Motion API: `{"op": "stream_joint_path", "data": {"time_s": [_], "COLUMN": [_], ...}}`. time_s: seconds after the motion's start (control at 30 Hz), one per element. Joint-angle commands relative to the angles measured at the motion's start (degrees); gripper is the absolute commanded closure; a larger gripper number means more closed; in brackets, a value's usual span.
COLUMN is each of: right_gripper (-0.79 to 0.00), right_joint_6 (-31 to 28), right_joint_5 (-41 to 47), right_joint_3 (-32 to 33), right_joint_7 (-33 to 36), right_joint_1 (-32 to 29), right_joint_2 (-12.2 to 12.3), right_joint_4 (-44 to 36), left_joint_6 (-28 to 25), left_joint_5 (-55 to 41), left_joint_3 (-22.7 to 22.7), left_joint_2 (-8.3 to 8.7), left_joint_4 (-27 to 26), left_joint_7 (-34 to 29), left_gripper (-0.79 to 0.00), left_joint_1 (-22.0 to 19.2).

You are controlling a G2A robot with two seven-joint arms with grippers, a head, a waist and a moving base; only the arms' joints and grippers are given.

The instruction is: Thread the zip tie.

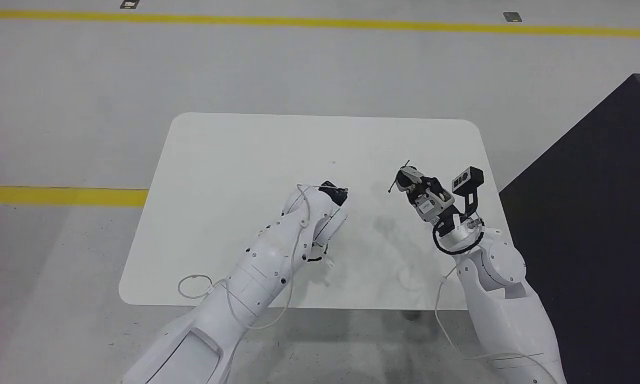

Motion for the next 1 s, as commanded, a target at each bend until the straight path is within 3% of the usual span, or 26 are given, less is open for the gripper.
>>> {"op": "stream_joint_path", "data": {"time_s": [0.0,0.6,0.73,0.83,0.97], "right_gripper": [0.0,0.0,0.0,0.0,0.0], "right_joint_6": [0.0,0.0,0.0,0.0,0.0], "right_joint_5": [0.0,0.0,0.0,0.0,0.0], "right_joint_3": [0.0,0.0,0.0,0.0,0.0], "right_joint_7": [0.0,0.0,0.0,0.0,0.0], "right_joint_1": [0.0,0.0,0.0,0.0,0.0], "right_joint_2": [0.0,0.0,0.0,0.0,0.0], "right_joint_4": [0.0,0.0,0.0,0.0,0.0], "left_joint_6": [-0.24,-0.59,-0.49,-0.53,-0.46], "left_joint_5": [-0.09,-0.56,-0.66,-0.84,-0.76], "left_joint_3": [-0.11,-1.3,-1.42,-1.54,-1.5], "left_joint_2": [-0.06,-0.69,-0.93,-1.09,-1.3], "left_joint_4": [-0.33,2.13,2.84,3.16,2.87], "left_joint_7": [0.06,-0.21,-0.14,-0.14,-0.2], "left_gripper": [-0.114,-0.163,-0.114,0.0,0.0], "left_joint_1": [0.18,0.15,-0.16,-0.36,-0.4]}}
